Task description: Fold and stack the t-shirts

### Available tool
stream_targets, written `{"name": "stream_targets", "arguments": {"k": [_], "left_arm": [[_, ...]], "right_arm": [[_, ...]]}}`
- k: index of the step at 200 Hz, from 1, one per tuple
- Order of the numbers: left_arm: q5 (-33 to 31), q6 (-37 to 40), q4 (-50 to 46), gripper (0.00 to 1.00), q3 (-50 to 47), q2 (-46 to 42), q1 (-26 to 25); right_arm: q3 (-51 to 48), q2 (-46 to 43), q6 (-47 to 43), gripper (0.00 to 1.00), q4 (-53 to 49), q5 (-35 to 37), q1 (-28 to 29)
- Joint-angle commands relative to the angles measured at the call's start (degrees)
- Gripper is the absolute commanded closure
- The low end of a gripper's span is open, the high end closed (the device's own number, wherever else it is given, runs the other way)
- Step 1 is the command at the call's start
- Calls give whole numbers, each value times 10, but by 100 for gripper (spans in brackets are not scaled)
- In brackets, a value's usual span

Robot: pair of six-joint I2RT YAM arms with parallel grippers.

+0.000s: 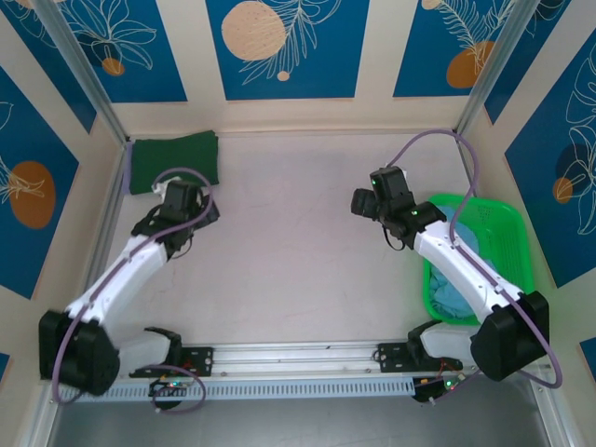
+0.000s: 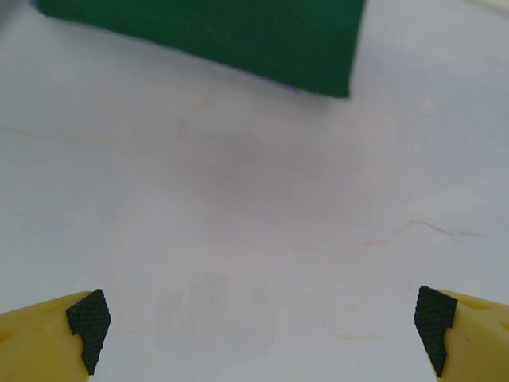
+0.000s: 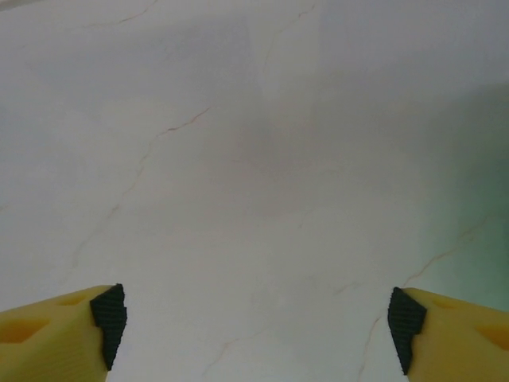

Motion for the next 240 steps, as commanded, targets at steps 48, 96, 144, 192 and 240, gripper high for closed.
{"name": "stream_targets", "arguments": {"k": [48, 96, 144, 192, 240], "left_arm": [[-48, 246, 124, 0, -146, -120, 110], [26, 254, 297, 0, -233, -29, 157], [49, 268, 407, 0, -219, 102, 156], [65, 291, 481, 0, -164, 200, 139], [35, 327, 548, 0, -164, 234, 99]], "right_arm": [[-137, -43, -120, 1, 221, -234, -207], [-164, 40, -164, 1, 336, -271, -227], [-140, 129, -202, 1, 383, -285, -184], [-225, 88, -217, 1, 466, -297, -192], [-281, 86, -211, 1, 539, -329, -208]]}}
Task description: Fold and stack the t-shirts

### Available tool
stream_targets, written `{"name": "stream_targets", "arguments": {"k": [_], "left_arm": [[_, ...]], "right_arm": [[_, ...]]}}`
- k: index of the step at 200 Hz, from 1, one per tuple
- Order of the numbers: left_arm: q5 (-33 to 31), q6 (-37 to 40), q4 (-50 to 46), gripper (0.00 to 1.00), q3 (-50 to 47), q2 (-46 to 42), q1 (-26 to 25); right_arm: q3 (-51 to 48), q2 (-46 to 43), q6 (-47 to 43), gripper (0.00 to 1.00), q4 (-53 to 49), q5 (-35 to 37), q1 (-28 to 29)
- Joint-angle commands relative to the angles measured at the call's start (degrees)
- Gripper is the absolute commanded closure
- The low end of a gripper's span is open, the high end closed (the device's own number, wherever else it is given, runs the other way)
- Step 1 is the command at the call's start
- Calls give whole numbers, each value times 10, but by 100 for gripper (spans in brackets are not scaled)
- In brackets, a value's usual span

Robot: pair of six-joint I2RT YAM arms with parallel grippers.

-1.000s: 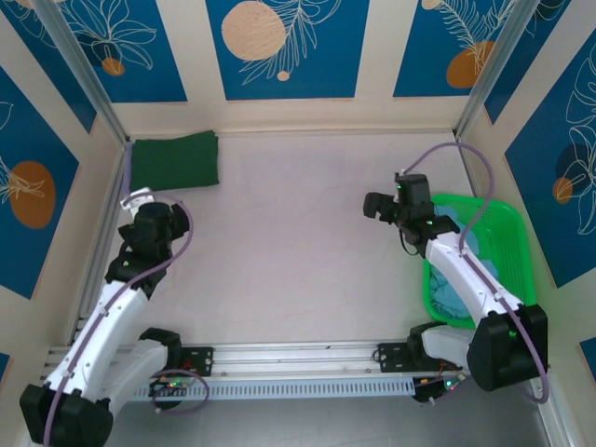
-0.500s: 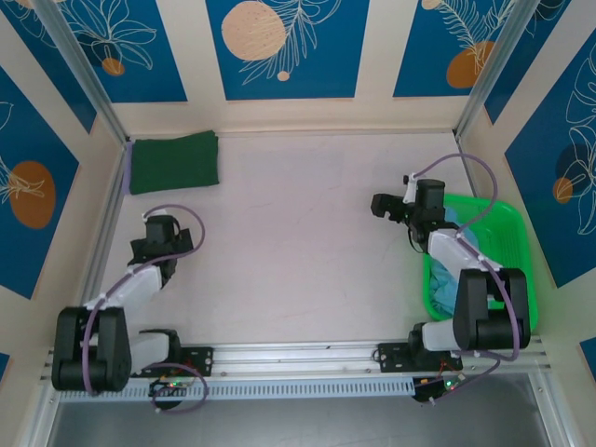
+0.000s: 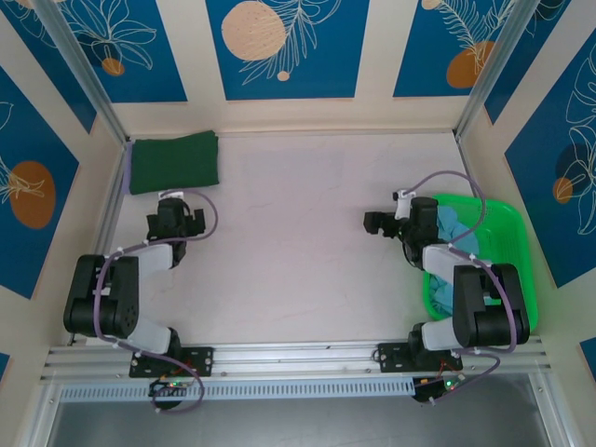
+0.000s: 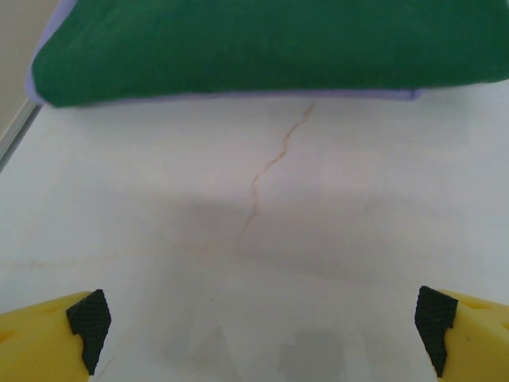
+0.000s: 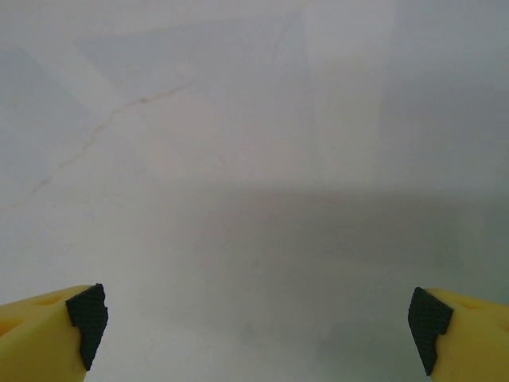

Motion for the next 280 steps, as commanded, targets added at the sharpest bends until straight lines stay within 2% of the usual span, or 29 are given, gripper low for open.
{"name": "stream_targets", "arguments": {"k": [1, 32, 64, 82, 101, 129, 139, 145, 166, 176, 195, 225, 244, 280], "left_arm": [[-18, 26, 58, 0, 6, 14, -18], [-49, 14, 94, 0, -20, 4, -20], [-3, 32, 160, 0, -62, -8, -19], [-12, 24, 236, 0, -114, -30, -16], [31, 38, 255, 0, -122, -25, -14], [48, 44, 228, 0, -95, 3, -14], [26, 41, 276, 0, -116, 14, -16], [25, 41, 301, 0, -123, 20, -16], [24, 45, 274, 0, -113, 17, -20], [23, 45, 275, 0, -111, 19, -20], [24, 45, 273, 0, -110, 20, -20], [31, 41, 266, 0, -106, 21, -16], [33, 39, 263, 0, -104, 22, -14], [35, 41, 272, 0, -111, 19, -13]], "right_arm": [[3, -2, -12, 1, 65, -27, 1], [38, 37, -44, 1, 64, -17, 2], [29, 31, -48, 1, 76, -49, -7], [21, 22, -33, 1, 70, -43, -7], [17, 13, -30, 1, 67, -49, -15], [3, 18, -8, 1, 117, -41, -43], [-1, 40, -9, 1, 155, -59, -51], [-8, 50, -16, 1, 176, -65, -49], [-28, 54, -49, 1, 215, -34, -16], [-45, 55, -54, 1, 243, -41, -15], [-100, 75, -61, 1, 365, -64, -16], [-60, 74, -41, 1, 281, -76, -35], [-54, 77, -30, 1, 277, -51, -36], [-54, 78, -30, 1, 281, -50, -36]]}}
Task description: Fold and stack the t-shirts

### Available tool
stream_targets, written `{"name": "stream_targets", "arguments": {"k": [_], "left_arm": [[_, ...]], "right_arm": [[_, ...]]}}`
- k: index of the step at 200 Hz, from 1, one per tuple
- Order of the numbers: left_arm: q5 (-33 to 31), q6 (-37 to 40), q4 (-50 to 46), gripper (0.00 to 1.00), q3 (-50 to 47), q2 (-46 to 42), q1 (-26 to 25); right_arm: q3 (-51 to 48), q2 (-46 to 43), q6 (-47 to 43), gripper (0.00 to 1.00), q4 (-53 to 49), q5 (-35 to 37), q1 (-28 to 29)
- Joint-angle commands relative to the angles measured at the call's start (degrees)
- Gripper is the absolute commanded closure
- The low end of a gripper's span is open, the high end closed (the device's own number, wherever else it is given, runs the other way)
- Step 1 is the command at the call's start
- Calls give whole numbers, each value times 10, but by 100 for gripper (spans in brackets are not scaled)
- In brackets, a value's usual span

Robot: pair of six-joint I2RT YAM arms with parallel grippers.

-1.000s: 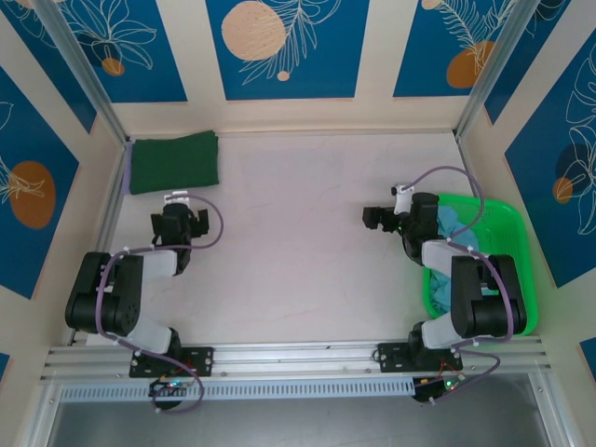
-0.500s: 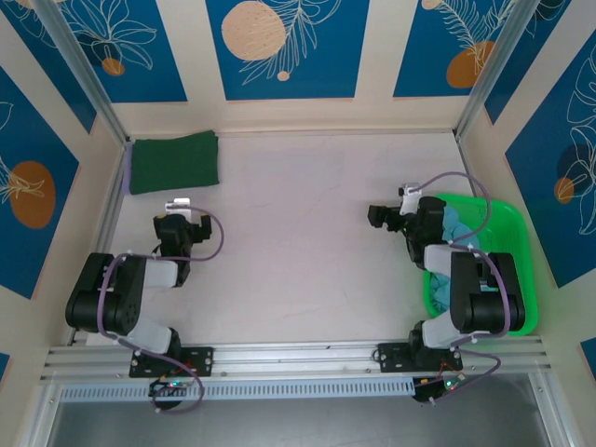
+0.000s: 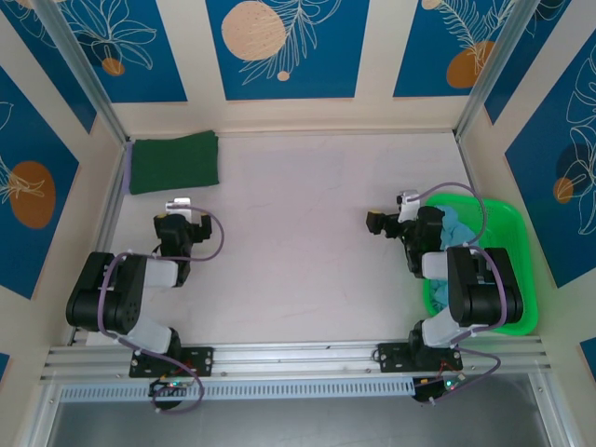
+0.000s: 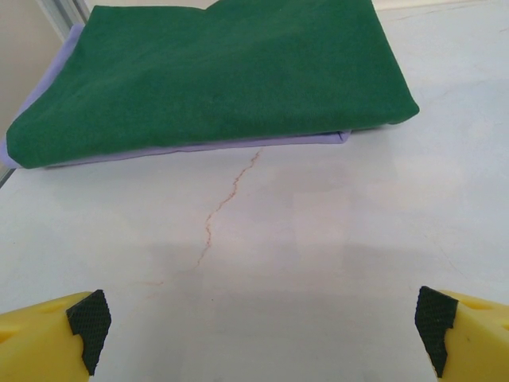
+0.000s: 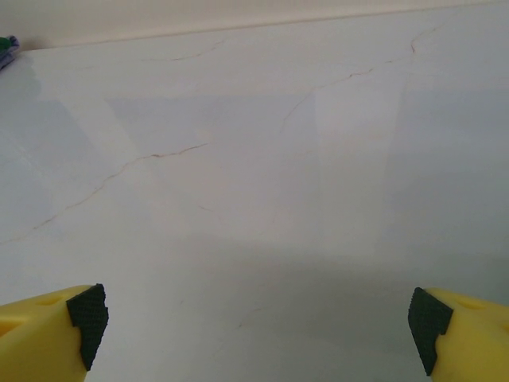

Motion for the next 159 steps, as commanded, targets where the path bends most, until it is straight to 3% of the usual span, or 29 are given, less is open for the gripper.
{"name": "stream_targets", "arguments": {"k": [1, 159], "left_arm": [[11, 4, 26, 0, 0, 3, 4], [39, 5, 16, 0, 6, 6, 11]], "right_arm": [[9, 2, 1, 1, 15, 5, 0], [7, 1, -1, 1, 15, 23, 8]]}}
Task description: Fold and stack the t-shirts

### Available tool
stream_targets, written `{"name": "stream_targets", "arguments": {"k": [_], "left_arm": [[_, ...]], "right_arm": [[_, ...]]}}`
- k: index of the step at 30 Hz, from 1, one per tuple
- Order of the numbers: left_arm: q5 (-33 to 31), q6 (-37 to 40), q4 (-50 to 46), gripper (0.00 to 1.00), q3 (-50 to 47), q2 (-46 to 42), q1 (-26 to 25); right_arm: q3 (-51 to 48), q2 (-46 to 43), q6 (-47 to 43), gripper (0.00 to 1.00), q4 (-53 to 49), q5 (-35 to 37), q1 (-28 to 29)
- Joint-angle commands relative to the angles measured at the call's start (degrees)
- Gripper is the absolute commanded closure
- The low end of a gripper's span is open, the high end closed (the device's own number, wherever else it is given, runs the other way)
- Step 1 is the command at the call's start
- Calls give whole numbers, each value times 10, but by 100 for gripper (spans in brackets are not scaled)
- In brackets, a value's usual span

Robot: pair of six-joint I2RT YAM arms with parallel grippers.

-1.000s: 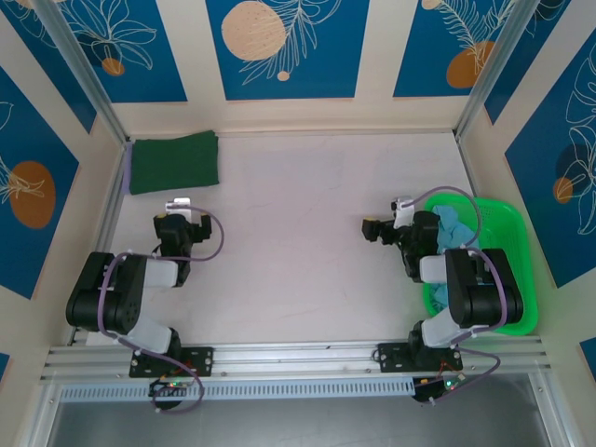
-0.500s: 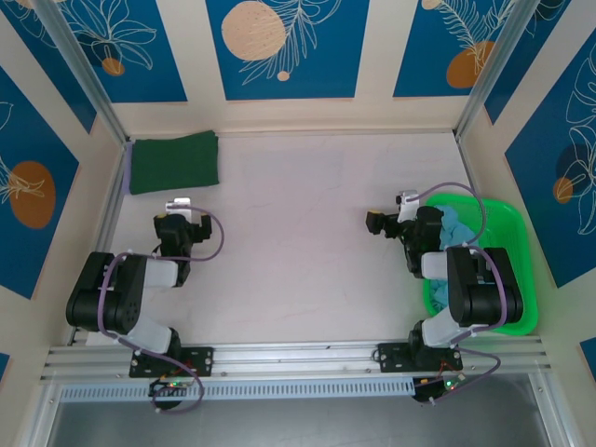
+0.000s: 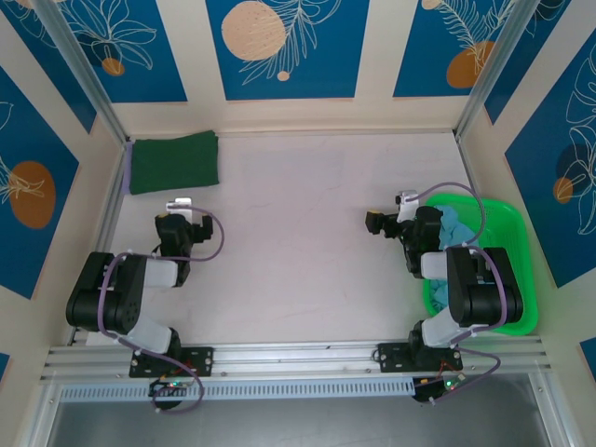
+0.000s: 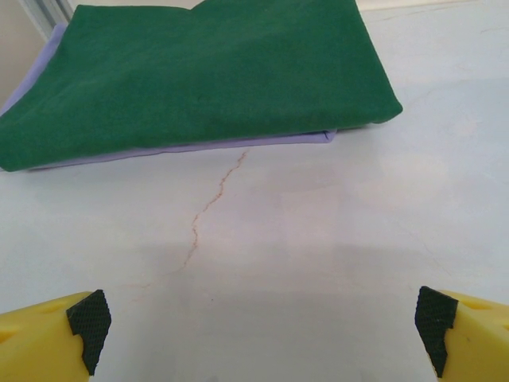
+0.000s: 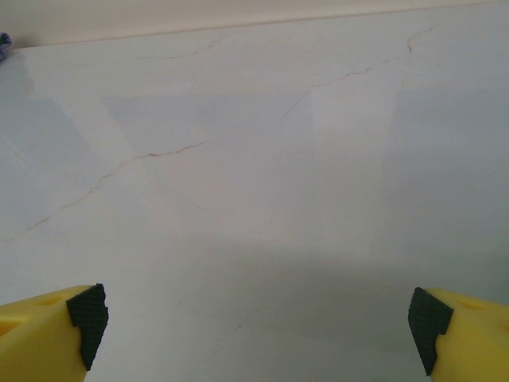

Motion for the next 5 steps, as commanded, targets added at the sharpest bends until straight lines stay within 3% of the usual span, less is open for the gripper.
{"name": "stream_targets", "arguments": {"k": [1, 5], "left_arm": [[17, 5, 16, 0, 6, 6, 5], [18, 7, 27, 0, -1, 3, 4]], "right_arm": [[7, 1, -1, 1, 15, 6, 2], [7, 0, -1, 1, 15, 6, 2]]}}
